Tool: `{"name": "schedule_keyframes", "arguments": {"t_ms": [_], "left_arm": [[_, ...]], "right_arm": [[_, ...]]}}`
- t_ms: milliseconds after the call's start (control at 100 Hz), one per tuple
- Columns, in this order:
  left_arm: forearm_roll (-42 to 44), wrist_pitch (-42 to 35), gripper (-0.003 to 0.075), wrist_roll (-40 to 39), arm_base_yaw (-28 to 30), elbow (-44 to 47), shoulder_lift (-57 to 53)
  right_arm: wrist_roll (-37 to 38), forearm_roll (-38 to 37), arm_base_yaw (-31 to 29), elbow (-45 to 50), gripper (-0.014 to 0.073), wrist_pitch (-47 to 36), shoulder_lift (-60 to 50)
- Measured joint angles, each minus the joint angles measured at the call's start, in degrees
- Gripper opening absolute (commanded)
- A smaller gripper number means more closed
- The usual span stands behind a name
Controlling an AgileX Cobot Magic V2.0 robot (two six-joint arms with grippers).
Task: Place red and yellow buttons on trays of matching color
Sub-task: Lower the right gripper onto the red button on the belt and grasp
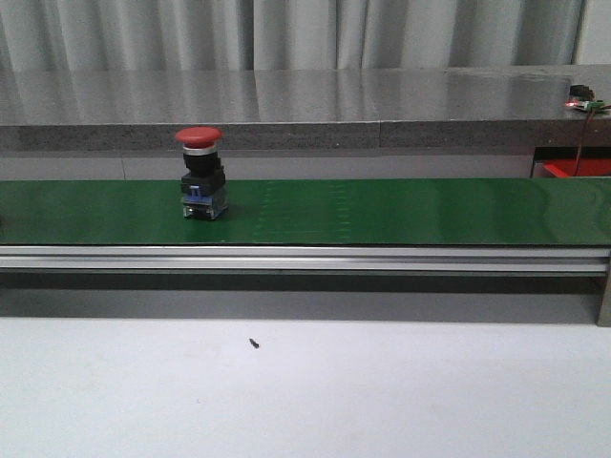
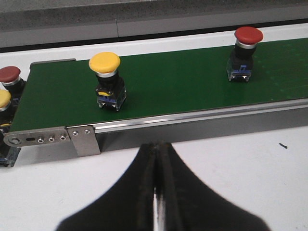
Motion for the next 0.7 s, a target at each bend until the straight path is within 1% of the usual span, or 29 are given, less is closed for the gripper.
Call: {"name": "schedule_keyframes", "arguments": {"t_ms": [120,290,330,380,430,440,450,500,540,550,570,580,620,640,670,700], "left_arm": [[0.0,0.0,-0.002,0.1,0.0,0.0,-0.3],[0.0,0.0,-0.002,0.1,0.0,0.0,-0.3],[0.0,0.0,-0.002,0.1,0.0,0.0,-0.3],[0.0,-0.1,-0.002,0.1,0.0,0.0,-0.3],[0.0,-0.1,-0.002,0.1,0.0,0.0,-0.3],[0.0,-0.1,-0.002,0.1,0.0,0.0,-0.3],[0.0,-0.1,-0.002,0.1,0.0,0.0,-0.3],[0.0,-0.1,-0.002,0.1,0.0,0.0,-0.3],[0.0,-0.1,-0.002,0.1,0.0,0.0,-0.3],[0.0,-0.1,-0.002,0.1,0.0,0.0,-0.3],[0.0,-0.1,-0.002,0.1,0.0,0.0,-0.3],[0.0,-0.1,-0.002,0.1,0.0,0.0,-0.3],[0.0,-0.1,-0.002,0.1,0.0,0.0,-0.3],[0.0,-0.1,-0.002,0.1,0.0,0.0,-0.3],[0.0,-0.1,-0.002,0.1,0.0,0.0,-0.3],[0.0,-0.1,-0.002,0.1,0.0,0.0,-0.3]], "right_arm": [[0.0,0.0,0.3,-5.2,-0.0122,2.1,7.0],[0.0,0.0,3.2,-12.9,-0.0119,7.2,15.9],[0.0,0.0,4.3,-14.9,-0.0112,8.9,18.0],[0.0,0.0,5.7,-17.3,-0.0081,11.0,20.5],[0.0,0.0,7.1,-19.6,-0.0023,12.8,22.8],[0.0,0.0,7.5,-20.3,0.001,13.3,23.2],[0.0,0.0,7.7,-20.7,0.001,13.5,23.8],[0.0,0.0,9.1,-23.1,0.0112,14.9,26.0],[0.0,0.0,10.2,-25.1,0.0218,15.8,27.8],[0.0,0.0,10.4,-25.4,0.0257,16.0,28.1],[0.0,0.0,11.0,-26.4,0.0295,16.3,28.9],[0.0,0.0,11.3,-27.0,0.0333,16.6,29.2],[0.0,0.0,12.3,-28.6,0.0442,17.4,30.8],[0.0,0.0,12.9,-29.5,0.0474,17.6,31.6],[0.0,0.0,13.6,-30.7,0.0545,18.3,32.6],[0.0,0.1,14.6,-32.2,0.0589,18.8,33.8]]}}
